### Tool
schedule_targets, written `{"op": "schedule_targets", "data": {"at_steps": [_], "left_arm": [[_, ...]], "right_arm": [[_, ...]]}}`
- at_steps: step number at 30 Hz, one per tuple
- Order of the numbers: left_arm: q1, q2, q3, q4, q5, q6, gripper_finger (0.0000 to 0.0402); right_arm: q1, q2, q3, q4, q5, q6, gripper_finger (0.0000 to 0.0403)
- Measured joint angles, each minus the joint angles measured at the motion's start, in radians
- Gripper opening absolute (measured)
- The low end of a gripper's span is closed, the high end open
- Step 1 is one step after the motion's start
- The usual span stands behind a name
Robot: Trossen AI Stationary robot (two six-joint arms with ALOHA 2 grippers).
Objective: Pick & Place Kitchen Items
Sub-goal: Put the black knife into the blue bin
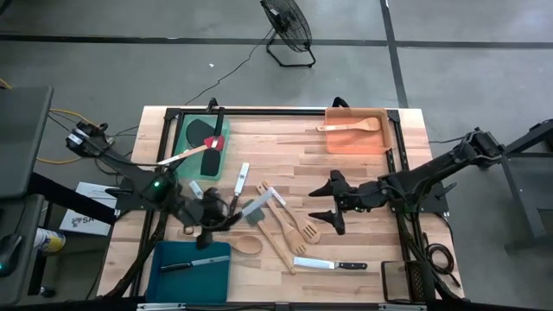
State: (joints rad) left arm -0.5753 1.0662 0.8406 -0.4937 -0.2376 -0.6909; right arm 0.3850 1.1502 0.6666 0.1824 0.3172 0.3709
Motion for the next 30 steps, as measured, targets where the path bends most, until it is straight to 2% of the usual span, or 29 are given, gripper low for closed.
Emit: {"op": "schedule_targets", "data": {"at_steps": [10, 22, 30], "left_arm": [[-0.177, 0.005, -0.001, -0.131, 0.146, -0.33, 0.0077], [-0.479, 0.03, -0.001, -0.139, 0.147, -0.645, 0.0077], [-0.604, 0.128, -0.001, -0.135, 0.174, -0.833, 0.0077]], "right_arm": [[0.002, 0.0, 0.0, 0.0, 0.003, 0.015, 0.0301], [0.002, 0.0, 0.0, -0.021, -0.001, 0.042, 0.0301], [0.014, 0.0, 0.0, -0.022, 0.0, 0.052, 0.0301]]}}
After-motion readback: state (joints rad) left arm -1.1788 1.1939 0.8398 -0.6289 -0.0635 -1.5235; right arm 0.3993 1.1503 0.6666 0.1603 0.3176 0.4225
